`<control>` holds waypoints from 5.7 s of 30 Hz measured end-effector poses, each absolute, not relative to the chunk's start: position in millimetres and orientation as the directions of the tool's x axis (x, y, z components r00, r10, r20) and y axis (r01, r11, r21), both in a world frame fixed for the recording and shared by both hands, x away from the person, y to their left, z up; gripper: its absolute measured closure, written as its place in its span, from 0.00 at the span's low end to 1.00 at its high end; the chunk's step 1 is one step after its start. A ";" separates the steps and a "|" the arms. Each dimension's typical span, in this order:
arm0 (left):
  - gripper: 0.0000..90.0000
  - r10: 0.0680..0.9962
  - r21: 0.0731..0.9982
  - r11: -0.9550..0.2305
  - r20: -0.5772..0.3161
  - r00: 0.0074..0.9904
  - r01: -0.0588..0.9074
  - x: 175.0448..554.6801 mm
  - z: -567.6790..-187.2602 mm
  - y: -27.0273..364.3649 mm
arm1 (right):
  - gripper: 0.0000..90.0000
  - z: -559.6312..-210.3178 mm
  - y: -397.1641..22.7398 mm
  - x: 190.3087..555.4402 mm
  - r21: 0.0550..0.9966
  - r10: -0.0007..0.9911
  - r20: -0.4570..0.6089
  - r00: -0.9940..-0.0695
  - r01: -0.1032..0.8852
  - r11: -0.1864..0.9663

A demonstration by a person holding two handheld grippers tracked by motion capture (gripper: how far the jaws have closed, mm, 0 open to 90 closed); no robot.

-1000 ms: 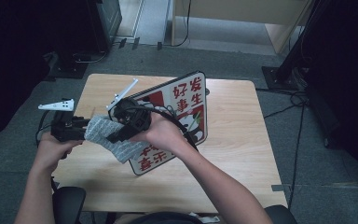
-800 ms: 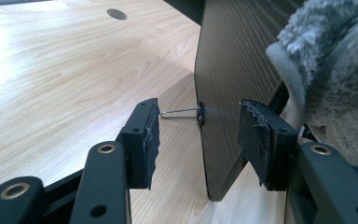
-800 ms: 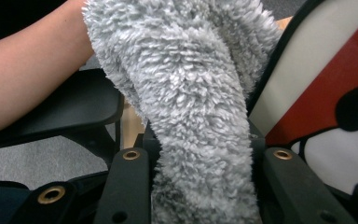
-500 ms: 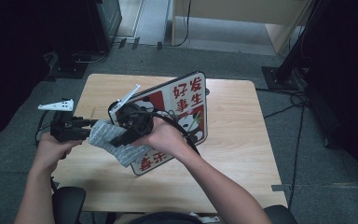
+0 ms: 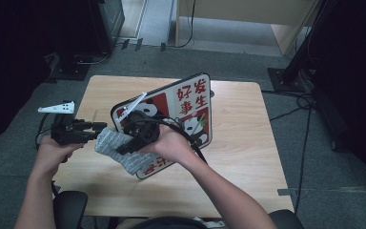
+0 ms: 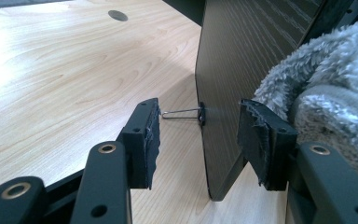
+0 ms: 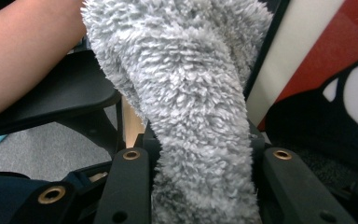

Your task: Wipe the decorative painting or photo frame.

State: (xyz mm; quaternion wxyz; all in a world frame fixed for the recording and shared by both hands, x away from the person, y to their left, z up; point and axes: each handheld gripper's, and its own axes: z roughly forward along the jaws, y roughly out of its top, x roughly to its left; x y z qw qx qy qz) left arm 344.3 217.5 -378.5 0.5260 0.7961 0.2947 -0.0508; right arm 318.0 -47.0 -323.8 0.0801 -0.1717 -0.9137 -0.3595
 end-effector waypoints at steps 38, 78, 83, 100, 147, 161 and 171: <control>0.54 0.364 0.825 -0.309 -0.357 0.860 0.473 333.7 -354.6 202.5 | 0.74 -372.6 -60.3 308.9 0.588 0.260 0.332 -0.907 0.415 0.695; 0.79 0.281 0.798 -0.321 -0.435 0.856 0.511 338.5 -360.6 171.2 | 0.74 -418.1 -66.5 299.8 0.606 0.241 0.312 -0.919 0.388 0.694; 0.83 0.273 0.798 -0.323 -0.436 0.857 0.509 338.2 -360.9 170.7 | 0.74 -425.7 -69.2 298.2 0.618 0.228 0.295 -0.928 0.367 0.695; 0.84 0.284 0.788 -0.333 -0.440 0.852 0.518 337.8 -360.1 171.6 | 0.75 -458.8 -80.1 292.1 0.596 0.230 0.311 -0.922 0.377 0.709; 0.84 0.296 0.788 -0.326 -0.440 0.848 0.523 336.8 -359.6 171.6 | 0.76 -432.8 -127.2 305.3 0.584 0.226 0.263 -0.938 0.342 0.736; 0.84 0.303 0.791 -0.323 -0.434 0.848 0.520 336.5 -359.5 172.2 | 0.76 -374.1 -135.3 317.7 0.613 0.222 0.228 -0.948 0.317 0.724; 0.85 0.298 0.792 -0.322 -0.436 0.849 0.519 336.8 -360.0 172.6 | 0.76 -317.8 -139.4 329.0 0.639 0.241 0.195 -0.951 0.309 0.705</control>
